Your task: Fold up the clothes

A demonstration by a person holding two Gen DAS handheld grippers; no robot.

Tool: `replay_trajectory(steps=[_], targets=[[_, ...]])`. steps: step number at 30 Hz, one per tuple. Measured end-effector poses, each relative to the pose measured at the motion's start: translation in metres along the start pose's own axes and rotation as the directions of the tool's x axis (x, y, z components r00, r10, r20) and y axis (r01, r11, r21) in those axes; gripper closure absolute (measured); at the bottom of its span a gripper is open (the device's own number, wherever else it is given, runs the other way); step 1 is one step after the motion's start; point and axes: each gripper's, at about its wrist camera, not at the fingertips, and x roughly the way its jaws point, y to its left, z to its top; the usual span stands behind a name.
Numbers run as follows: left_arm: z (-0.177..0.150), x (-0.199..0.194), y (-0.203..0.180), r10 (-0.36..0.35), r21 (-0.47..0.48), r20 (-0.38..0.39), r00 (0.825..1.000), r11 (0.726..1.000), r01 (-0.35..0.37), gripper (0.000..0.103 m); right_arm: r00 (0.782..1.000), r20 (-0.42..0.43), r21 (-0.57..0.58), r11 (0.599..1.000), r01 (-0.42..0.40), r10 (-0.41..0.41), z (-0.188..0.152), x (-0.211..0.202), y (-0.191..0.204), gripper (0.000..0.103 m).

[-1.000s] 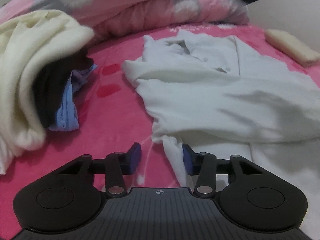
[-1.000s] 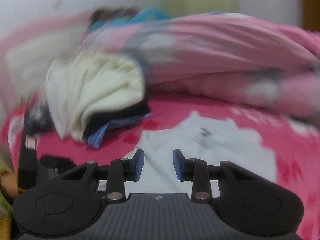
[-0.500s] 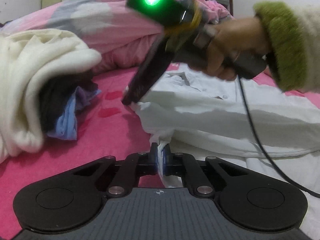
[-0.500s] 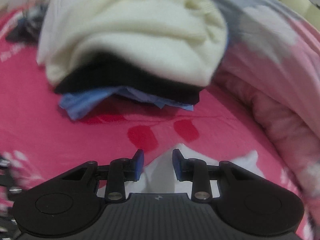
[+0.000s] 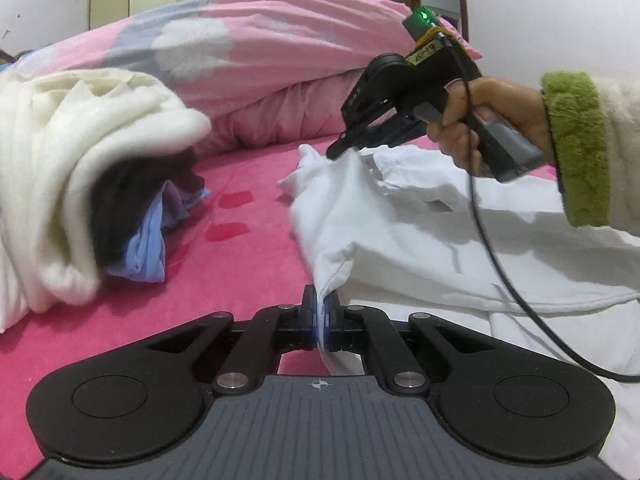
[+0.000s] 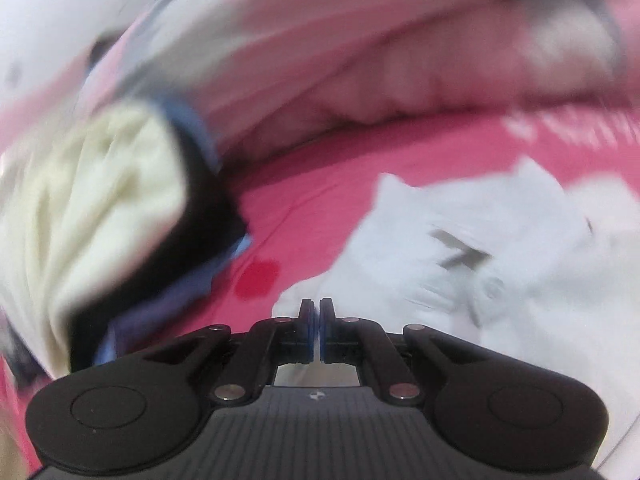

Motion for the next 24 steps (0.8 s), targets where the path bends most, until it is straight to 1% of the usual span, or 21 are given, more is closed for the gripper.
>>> replay_trajectory(steps=[3, 5, 7, 8, 9, 10, 11, 13, 14, 15, 16, 17, 18, 19, 20, 22, 23, 24], targets=[[-0.002, -0.001, -0.003, 0.0, 0.013, 0.005, 1.0, 1.0, 0.0, 0.102, 0.999, 0.039, 0.08, 0.997, 0.015, -0.018, 0.012, -0.004, -0.013, 0.101], [-0.002, -0.001, -0.003, -0.002, 0.016, 0.005, 1.0, 1.0, 0.002, 0.102, 0.999, 0.031, 0.045, 0.999, 0.021, -0.022, 0.023, -0.001, -0.004, 0.099], [-0.002, -0.001, -0.003, -0.003, 0.016, 0.004, 1.0, 1.0, 0.003, 0.102, 1.0, -0.025, -0.039, 0.999, 0.005, -0.006, 0.031, 0.008, 0.02, 0.095], [-0.002, 0.0, -0.003, -0.005, 0.018, 0.004, 1.0, 1.0, 0.005, 0.102, 0.998, -0.063, -0.078, 0.997, -0.004, -0.001, 0.032, 0.014, 0.033, 0.08], [-0.002, 0.0, -0.003, -0.007, 0.019, 0.004, 1.0, 1.0, 0.007, 0.102, 0.994, -0.109, -0.12, 0.993, -0.016, 0.003, 0.032, 0.021, 0.048, 0.057], [-0.002, 0.0, -0.003, -0.009, 0.021, 0.003, 1.0, 1.0, 0.009, 0.102, 0.989, -0.148, -0.169, 0.985, -0.016, -0.009, 0.032, 0.029, 0.061, 0.049], [-0.002, 0.001, -0.004, -0.009, 0.023, 0.002, 1.0, 1.0, 0.009, 0.102, 0.983, -0.182, -0.231, 0.973, -0.007, -0.036, 0.031, 0.039, 0.075, 0.044], [-0.003, 0.001, -0.005, -0.011, 0.027, 0.003, 1.0, 1.0, 0.011, 0.102, 0.963, -0.242, -0.355, 0.935, 0.023, -0.116, 0.026, 0.061, 0.1, 0.044], [-0.003, 0.0, -0.005, -0.013, 0.029, 0.005, 1.0, 0.999, 0.013, 0.102, 0.951, -0.269, -0.396, 0.918, 0.034, -0.151, 0.023, 0.072, 0.106, 0.044], [-0.003, 0.0, -0.006, -0.014, 0.033, 0.008, 1.0, 0.999, 0.014, 0.102, 0.935, -0.302, -0.431, 0.902, 0.041, -0.187, 0.019, 0.083, 0.111, 0.046], [-0.003, 0.0, -0.006, -0.015, 0.037, 0.011, 1.0, 0.999, 0.015, 0.102, 0.914, -0.334, -0.469, 0.882, 0.051, -0.23, 0.015, 0.095, 0.115, 0.05], [-0.003, 0.0, -0.007, -0.016, 0.044, 0.011, 1.0, 0.999, 0.016, 0.102, 0.897, -0.344, -0.506, 0.859, 0.072, -0.278, 0.01, 0.102, 0.116, 0.065], [-0.003, 0.0, -0.008, -0.017, 0.052, 0.012, 1.0, 0.999, 0.016, 0.102, 0.886, -0.336, -0.54, 0.836, 0.097, -0.319, 0.006, 0.106, 0.116, 0.096], [-0.003, 0.0, -0.01, -0.018, 0.059, 0.012, 1.0, 0.998, 0.017, 0.102, 0.881, -0.325, -0.555, 0.823, 0.116, -0.343, 0.004, 0.108, 0.114, 0.1], [-0.003, 0.0, -0.011, -0.019, 0.067, 0.012, 1.0, 0.998, 0.018, 0.102, 0.893, -0.312, -0.529, 0.84, 0.12, -0.325, 0.006, 0.105, 0.111, 0.1], [-0.003, 0.001, -0.013, -0.021, 0.082, 0.012, 1.0, 0.996, 0.02, 0.102, 0.931, -0.277, -0.448, 0.889, 0.095, -0.239, 0.013, 0.093, 0.103, 0.1], [-0.003, 0.001, -0.013, -0.023, 0.083, 0.01, 1.0, 0.996, 0.022, 0.102, 0.947, -0.256, -0.416, 0.907, 0.071, -0.192, 0.015, 0.087, 0.099, 0.1], [-0.003, 0.002, -0.013, -0.023, 0.083, 0.006, 1.0, 0.996, 0.023, 0.102, 0.957, -0.243, -0.377, 0.925, 0.059, -0.16, 0.016, 0.084, 0.094, 0.1]])
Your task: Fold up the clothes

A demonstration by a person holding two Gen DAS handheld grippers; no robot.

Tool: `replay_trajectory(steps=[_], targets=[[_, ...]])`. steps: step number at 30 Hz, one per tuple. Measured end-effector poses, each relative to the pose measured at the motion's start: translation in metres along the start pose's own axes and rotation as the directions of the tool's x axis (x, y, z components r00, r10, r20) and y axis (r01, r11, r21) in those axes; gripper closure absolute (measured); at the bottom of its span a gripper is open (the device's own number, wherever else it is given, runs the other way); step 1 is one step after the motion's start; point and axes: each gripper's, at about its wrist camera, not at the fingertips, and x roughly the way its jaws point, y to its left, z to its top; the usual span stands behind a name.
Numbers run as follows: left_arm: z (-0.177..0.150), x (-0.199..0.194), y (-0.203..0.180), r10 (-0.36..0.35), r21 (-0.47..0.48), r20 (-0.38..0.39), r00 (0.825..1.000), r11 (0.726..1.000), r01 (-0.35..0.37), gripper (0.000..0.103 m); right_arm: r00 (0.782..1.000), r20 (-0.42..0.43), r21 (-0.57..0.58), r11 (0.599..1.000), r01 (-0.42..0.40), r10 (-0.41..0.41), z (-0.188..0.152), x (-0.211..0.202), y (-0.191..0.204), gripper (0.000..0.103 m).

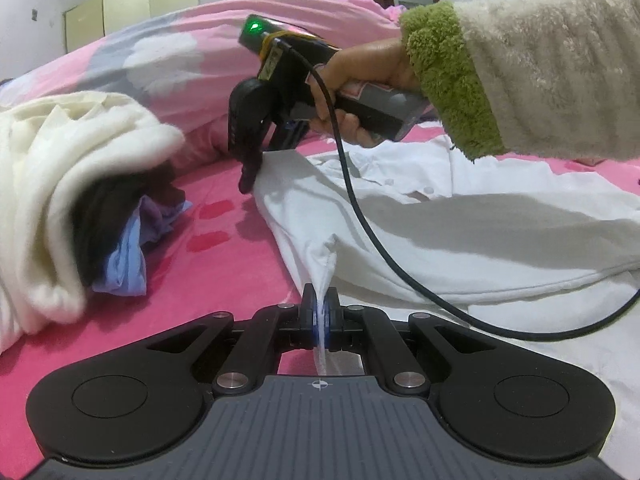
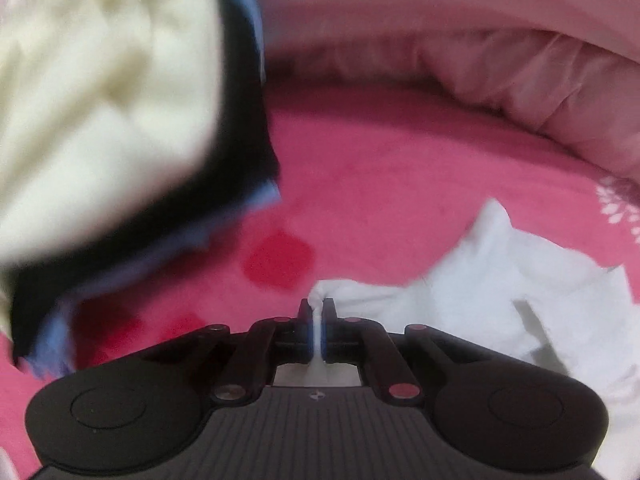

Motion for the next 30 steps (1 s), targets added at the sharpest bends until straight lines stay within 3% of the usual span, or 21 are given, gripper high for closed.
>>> replay_trajectory(steps=[5, 10, 17, 20, 25, 30], targets=[[-0.001, 0.003, 0.002, 0.0, -0.014, -0.024, 1.0, 1.0, -0.001, 0.102, 0.994, 0.062, 0.214, 0.971, -0.105, 0.094, -0.008, 0.01, -0.031, 0.1], [-0.001, 0.005, 0.005, 0.003, -0.027, -0.041, 0.999, 1.0, -0.004, 0.102, 0.98, 0.13, 0.337, 0.923, -0.183, 0.147, -0.011, 0.025, -0.044, 0.098], [-0.001, 0.005, 0.011, 0.003, -0.065, -0.054, 0.999, 0.998, -0.007, 0.102, 0.954, 0.275, 0.494, 0.833, -0.247, 0.12, -0.014, -0.012, -0.088, 0.095], [-0.001, 0.006, 0.019, -0.002, -0.108, -0.065, 0.998, 0.994, -0.005, 0.101, 0.942, 0.323, 0.485, 0.838, -0.251, 0.095, -0.028, -0.063, -0.096, 0.095], [-0.001, 0.009, 0.029, -0.011, -0.167, -0.087, 0.996, 0.986, -0.004, 0.097, 0.902, 0.43, 0.486, 0.836, -0.252, 0.022, -0.094, -0.206, -0.112, 0.094], [-0.001, 0.01, 0.028, 0.004, -0.17, -0.1, 0.995, 0.985, -0.021, 0.09, 0.849, 0.498, 0.555, 0.818, -0.153, -0.179, -0.202, -0.354, -0.112, 0.059]])
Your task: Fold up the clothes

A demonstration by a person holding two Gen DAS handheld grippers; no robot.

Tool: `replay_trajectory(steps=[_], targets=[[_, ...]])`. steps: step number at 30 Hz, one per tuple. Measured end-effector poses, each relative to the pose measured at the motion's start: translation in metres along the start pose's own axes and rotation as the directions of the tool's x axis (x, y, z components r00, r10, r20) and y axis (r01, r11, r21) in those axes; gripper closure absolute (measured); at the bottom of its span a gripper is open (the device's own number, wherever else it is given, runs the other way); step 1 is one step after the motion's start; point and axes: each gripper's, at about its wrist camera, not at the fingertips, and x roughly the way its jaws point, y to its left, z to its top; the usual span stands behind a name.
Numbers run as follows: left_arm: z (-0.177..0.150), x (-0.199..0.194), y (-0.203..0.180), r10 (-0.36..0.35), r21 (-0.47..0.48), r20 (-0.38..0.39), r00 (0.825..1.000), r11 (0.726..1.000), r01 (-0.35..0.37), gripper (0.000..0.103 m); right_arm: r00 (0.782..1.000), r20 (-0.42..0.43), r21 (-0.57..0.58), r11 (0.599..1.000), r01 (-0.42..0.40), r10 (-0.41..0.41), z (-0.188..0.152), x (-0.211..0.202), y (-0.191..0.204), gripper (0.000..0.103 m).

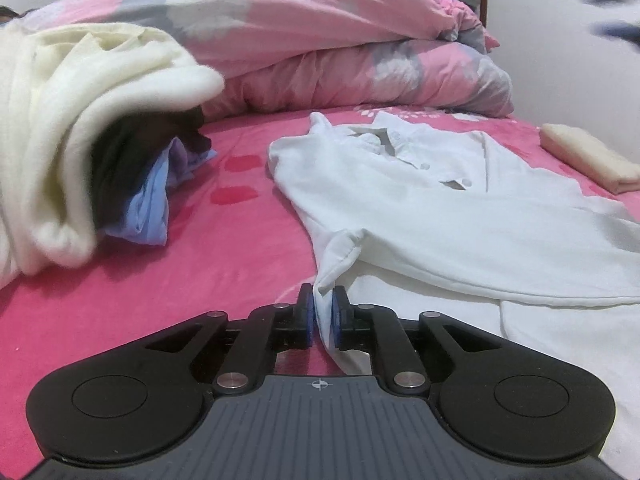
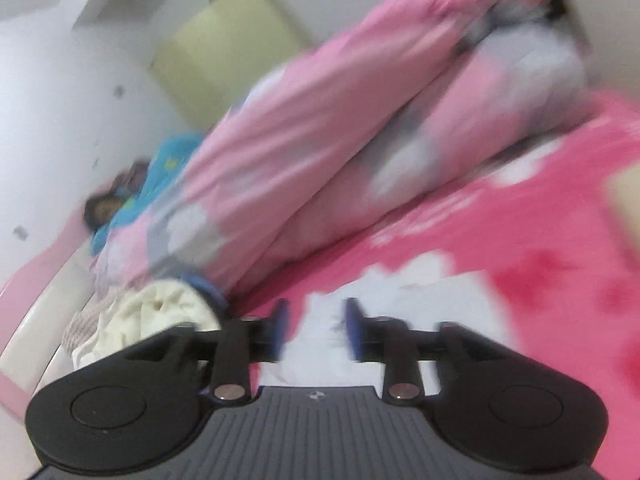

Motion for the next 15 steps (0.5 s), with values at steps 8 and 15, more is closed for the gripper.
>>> replay_trajectory(steps=[8, 15], targets=[[0.001, 0.002, 0.007, 0.006, -0.045, -0.019, 1.0, 0.999, -0.007, 0.083, 0.975, -0.019, 0.204, 0.953, 0.223, -0.223, -0.121, -0.128, -0.096, 0.056], [0.003, -0.003, 0.008, 0.015, -0.046, -0.041, 0.999, 0.999, -0.017, 0.08, 0.957, -0.084, 0.284, 0.914, 0.289, -0.277, -0.194, -0.133, -0.15, 0.056]])
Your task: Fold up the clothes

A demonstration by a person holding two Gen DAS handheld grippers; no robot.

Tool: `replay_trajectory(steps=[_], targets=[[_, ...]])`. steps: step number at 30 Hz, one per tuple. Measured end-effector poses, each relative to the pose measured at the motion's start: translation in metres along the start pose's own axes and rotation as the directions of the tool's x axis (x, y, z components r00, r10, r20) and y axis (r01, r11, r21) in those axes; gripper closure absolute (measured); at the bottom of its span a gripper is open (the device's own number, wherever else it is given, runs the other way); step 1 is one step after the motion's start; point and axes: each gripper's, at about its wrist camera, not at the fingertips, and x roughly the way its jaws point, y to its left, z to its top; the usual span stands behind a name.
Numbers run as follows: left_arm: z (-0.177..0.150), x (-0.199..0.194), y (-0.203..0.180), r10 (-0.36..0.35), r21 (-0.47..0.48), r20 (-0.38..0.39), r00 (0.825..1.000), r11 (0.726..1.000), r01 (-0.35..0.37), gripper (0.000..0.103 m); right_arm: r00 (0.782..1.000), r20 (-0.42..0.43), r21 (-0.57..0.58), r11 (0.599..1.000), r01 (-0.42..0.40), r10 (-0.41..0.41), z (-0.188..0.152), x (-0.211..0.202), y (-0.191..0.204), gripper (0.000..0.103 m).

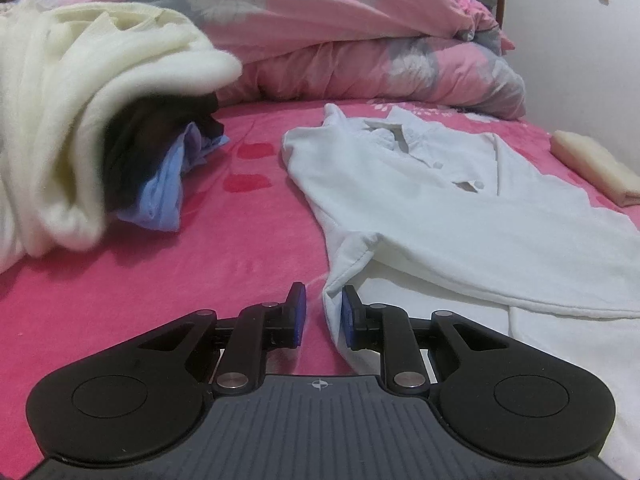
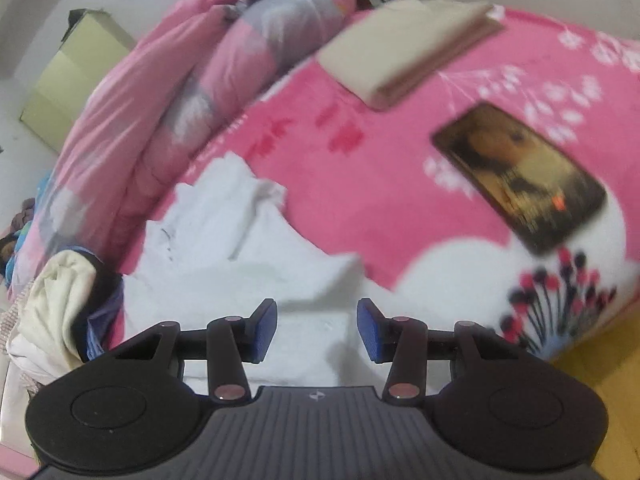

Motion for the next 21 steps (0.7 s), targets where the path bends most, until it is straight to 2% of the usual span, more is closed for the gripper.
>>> replay_trajectory(steps=[3, 5, 7, 9, 11, 16, 19, 21], targets=[[0.002, -0.015, 0.0, 0.053, 0.047, -0.017, 0.998, 0.998, -0.052, 0.07, 0.999, 0.042, -0.046, 0.999, -0.01, 0.012, 0.0, -0.012, -0.001, 0.056], [0.003, -0.028, 0.001, 0.103, 0.081, -0.018, 0.994, 0.992, -0.102, 0.069, 0.997, 0.069, -0.104, 0.994, -0.013, 0.02, 0.004, -0.022, 0.006, 0.056], [0.01, -0.042, 0.005, 0.145, 0.066, -0.009, 0.989, 0.987, -0.144, 0.069, 0.995, 0.095, -0.198, 0.98, -0.007, 0.027, 0.009, -0.025, 0.022, 0.056], [0.022, -0.053, 0.008, 0.156, 0.025, 0.023, 0.988, 0.987, -0.156, 0.069, 0.992, 0.119, -0.302, 0.953, -0.006, 0.045, 0.014, -0.023, 0.044, 0.058], [0.039, -0.055, 0.005, 0.123, -0.01, 0.052, 0.991, 0.992, -0.122, 0.069, 0.989, 0.12, -0.397, 0.917, -0.029, 0.083, 0.018, -0.015, 0.07, 0.06], [0.076, -0.005, -0.032, 0.018, 0.057, 0.011, 1.0, 0.998, -0.019, 0.069, 0.98, 0.026, -0.611, 0.78, -0.14, 0.196, 0.017, 0.035, 0.142, 0.063], [0.077, 0.037, -0.042, -0.001, 0.064, -0.078, 0.997, 0.998, 0.006, 0.069, 0.983, -0.051, -0.681, 0.713, -0.165, 0.178, 0.006, 0.076, 0.166, 0.068], [0.071, 0.061, -0.036, 0.009, 0.065, -0.134, 0.991, 0.998, 0.0, 0.069, 0.984, -0.107, -0.691, 0.701, -0.178, 0.144, -0.001, 0.102, 0.167, 0.07]])
